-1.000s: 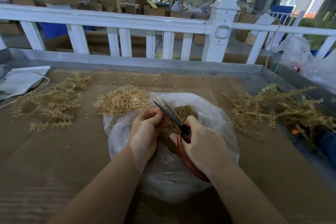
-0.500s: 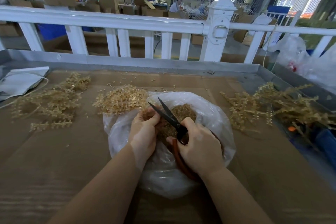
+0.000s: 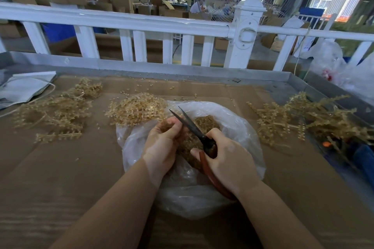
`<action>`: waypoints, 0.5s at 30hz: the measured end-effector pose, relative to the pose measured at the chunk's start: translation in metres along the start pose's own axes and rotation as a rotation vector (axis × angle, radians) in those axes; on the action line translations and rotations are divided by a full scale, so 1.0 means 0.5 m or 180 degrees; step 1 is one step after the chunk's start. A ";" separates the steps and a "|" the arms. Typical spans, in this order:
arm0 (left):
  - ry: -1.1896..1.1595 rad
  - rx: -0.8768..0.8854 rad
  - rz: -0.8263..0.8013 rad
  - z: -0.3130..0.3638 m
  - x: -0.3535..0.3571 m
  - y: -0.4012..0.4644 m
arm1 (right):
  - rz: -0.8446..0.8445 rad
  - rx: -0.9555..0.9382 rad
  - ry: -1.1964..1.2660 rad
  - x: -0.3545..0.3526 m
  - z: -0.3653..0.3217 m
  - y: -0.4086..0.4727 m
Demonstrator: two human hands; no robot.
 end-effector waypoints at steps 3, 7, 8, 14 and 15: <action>0.0047 -0.0012 0.0009 0.000 -0.001 0.004 | -0.0078 -0.0081 -0.0136 -0.006 -0.006 0.001; 0.0138 0.0005 0.0024 -0.001 -0.003 0.006 | -0.0118 -0.0152 -0.0341 -0.015 -0.015 0.001; 0.0159 0.0017 0.0013 -0.001 -0.003 0.006 | -0.0133 -0.0160 -0.0367 -0.018 -0.017 0.002; 0.0125 0.0081 -0.0007 -0.001 0.000 0.004 | -0.0288 -0.0082 -0.0358 -0.032 -0.024 0.004; 0.0092 0.0091 0.0027 -0.001 -0.001 0.005 | -0.0278 -0.0081 -0.0372 -0.034 -0.026 0.002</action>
Point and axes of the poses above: each hand's wrist, its own y-axis towards the middle knuckle, its own x-axis out of the palm, z = x × y, the point moved 6 cm from there along y, towards the middle knuckle, and after that the axes turned 13 degrees about -y, right-handed, at the moved point
